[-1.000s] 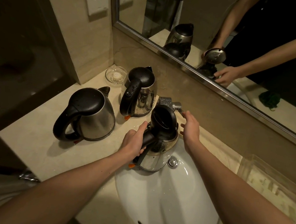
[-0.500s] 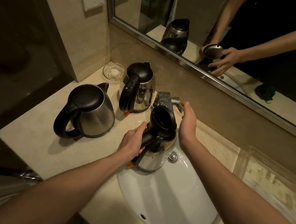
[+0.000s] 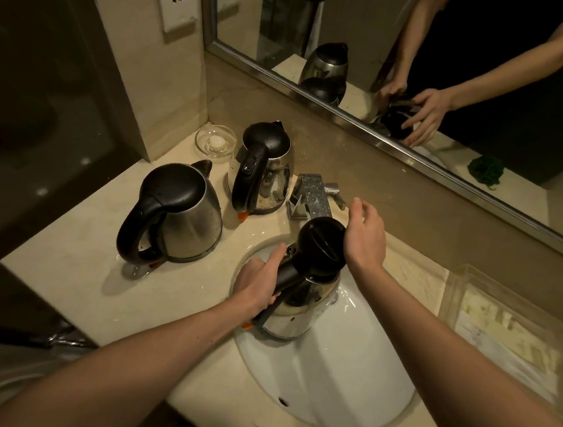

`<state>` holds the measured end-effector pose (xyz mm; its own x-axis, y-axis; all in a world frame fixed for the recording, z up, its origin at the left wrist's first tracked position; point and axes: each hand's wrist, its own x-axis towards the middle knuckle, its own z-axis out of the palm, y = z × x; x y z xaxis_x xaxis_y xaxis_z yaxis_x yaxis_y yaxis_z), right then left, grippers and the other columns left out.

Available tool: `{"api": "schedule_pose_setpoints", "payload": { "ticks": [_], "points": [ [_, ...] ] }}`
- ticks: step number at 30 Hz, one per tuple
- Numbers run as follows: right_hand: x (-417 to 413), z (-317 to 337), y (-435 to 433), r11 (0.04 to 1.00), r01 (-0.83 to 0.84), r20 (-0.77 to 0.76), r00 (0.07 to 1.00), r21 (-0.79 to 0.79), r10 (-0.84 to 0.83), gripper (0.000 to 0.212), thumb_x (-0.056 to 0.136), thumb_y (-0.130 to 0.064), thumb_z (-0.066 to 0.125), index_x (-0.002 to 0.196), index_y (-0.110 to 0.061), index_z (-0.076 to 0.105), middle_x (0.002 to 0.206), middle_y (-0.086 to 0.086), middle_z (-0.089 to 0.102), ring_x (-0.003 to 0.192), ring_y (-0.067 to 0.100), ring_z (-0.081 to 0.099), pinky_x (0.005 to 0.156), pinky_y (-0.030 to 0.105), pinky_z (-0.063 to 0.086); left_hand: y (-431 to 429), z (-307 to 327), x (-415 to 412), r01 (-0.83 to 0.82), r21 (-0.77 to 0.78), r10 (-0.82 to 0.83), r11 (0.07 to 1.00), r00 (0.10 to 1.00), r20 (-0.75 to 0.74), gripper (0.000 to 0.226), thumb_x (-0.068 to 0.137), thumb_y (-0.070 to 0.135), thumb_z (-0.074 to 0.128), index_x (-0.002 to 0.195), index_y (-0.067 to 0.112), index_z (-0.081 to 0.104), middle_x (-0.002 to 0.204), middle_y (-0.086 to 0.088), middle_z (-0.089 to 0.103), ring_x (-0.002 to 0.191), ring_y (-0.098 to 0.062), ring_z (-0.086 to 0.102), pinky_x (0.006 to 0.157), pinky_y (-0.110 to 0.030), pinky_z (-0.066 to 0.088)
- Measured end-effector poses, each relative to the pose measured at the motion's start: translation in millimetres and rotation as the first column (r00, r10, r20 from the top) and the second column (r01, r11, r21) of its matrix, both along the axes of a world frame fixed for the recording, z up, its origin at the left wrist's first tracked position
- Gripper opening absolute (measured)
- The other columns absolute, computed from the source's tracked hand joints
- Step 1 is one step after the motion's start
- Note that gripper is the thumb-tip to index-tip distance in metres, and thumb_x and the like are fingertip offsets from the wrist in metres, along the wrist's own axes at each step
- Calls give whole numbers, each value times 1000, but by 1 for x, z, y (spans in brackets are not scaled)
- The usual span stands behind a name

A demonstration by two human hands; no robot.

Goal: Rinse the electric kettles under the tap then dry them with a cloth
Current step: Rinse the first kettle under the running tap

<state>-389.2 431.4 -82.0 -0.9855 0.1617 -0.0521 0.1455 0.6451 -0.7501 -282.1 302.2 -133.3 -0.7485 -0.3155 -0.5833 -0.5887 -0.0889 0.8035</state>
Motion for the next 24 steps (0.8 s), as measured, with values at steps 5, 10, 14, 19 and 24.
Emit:
{"api": "schedule_pose_setpoints", "payload": {
  "ticks": [5,10,14,19,24],
  "points": [
    [1,-3,5,992,59,59,996,109,-65,57,100,-55,27,136,-19,53,138,8,56,125,27,51,105,48,40,-2,4,7,19,11,-19,1000,1000,23,59,94,69,43,84,14,59,73,-7,61,67,-21,62,46,-23,42],
    [5,-7,9,986,84,145,984,145,-105,62,98,-55,22,131,-15,55,132,12,59,118,32,55,101,49,42,-6,9,14,33,16,-34,999,999,10,57,94,68,44,88,13,58,79,-9,62,73,-23,64,47,-23,44],
    [16,-16,13,992,84,240,965,93,-105,59,101,-50,22,123,-9,57,122,15,61,110,32,55,96,45,42,-14,16,19,78,14,-77,997,997,-15,58,96,66,42,88,11,57,76,-8,59,70,-21,63,46,-21,42],
    [32,-16,8,972,113,356,934,-208,-33,51,105,-42,25,110,-5,60,114,17,61,104,29,52,98,45,38,-22,23,23,100,29,-99,995,994,-49,57,98,63,41,85,10,57,74,-8,56,67,-19,60,40,-16,40],
    [42,-8,-3,932,185,381,923,-310,-57,59,103,-45,29,110,1,66,107,18,67,105,32,57,95,44,39,-32,34,31,106,29,-104,994,993,-62,51,99,62,40,79,16,51,76,-7,55,71,-20,59,48,-20,43]
  ]
}}
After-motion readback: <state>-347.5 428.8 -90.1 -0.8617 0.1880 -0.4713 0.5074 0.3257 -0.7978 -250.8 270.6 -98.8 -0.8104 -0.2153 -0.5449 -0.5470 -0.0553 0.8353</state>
